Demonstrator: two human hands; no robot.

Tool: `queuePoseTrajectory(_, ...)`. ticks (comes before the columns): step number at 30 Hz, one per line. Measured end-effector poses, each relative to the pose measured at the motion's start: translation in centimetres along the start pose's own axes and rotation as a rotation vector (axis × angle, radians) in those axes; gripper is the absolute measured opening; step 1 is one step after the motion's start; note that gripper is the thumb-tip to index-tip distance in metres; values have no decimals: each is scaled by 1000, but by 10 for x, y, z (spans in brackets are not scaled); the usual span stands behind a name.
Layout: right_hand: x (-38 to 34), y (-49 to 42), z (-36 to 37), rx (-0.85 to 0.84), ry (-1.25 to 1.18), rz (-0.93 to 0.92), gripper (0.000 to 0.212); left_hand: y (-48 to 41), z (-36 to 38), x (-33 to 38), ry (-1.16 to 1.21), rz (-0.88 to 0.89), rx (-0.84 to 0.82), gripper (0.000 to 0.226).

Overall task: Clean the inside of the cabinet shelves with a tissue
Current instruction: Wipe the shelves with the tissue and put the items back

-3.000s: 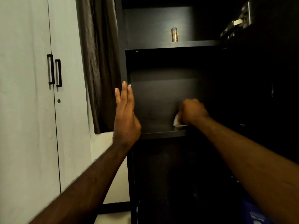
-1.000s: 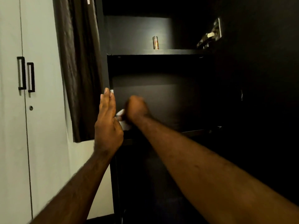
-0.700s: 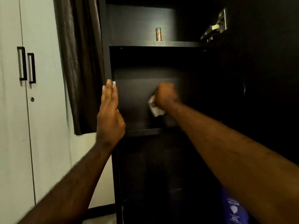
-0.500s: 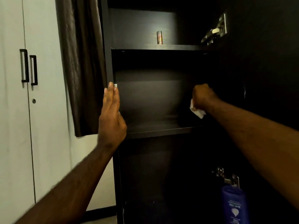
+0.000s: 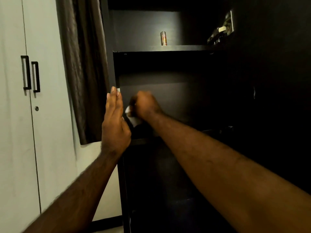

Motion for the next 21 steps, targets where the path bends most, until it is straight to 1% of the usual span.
queuePoseTrajectory(3, -14, -4, 18, -2, -54, -11, 12, 0, -1, 1, 8, 11, 4, 81)
queuePoseTrajectory(5, -4, 1, 14, 10, -50, 5, 17, 1, -1, 2, -2, -4, 4, 83)
queuePoseTrajectory(7, 15, 6, 0, 65, 3, 43, 21, 1, -1, 3, -7, -12, -1, 84)
queuePoseTrajectory(8, 26, 8, -11, 107, 37, 92, 22, 1, -2, 3, -11, -12, -2, 84)
queuePoseTrajectory(10, 54, 12, -36, 161, 142, 260, 23, 1, -1, 1, -14, -11, -2, 83)
queuePoseTrajectory(12, 85, 20, -64, 165, 272, 440, 29, 1, -1, 0, -5, -11, 2, 81)
queuePoseTrajectory(14, 118, 30, -85, 146, 391, 546, 29, 2, 0, -1, 4, -13, 9, 80)
queuePoseTrajectory(15, 130, 34, -89, 110, 467, 576, 28, 2, 0, -1, 7, -13, 12, 80)
queuePoseTrajectory(17, 145, 38, -86, 72, 544, 614, 28, 2, 1, -2, 18, -6, 15, 79)
queuePoseTrajectory(19, 150, 35, -77, 145, 497, 635, 32, 2, 1, -3, 24, -4, 16, 79)
queuePoseTrajectory(21, 138, 31, -66, 259, 462, 595, 32, 3, 1, -3, 22, -1, 15, 78)
Point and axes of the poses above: each hand's wrist, its own y-axis away from the middle knuckle, its own z-axis out of the palm, x = y × z, the point moved 1 cm from there along -y, towards the middle knuckle, and after that the axes turned 11 degrees about -x, right-handed, at the moved point
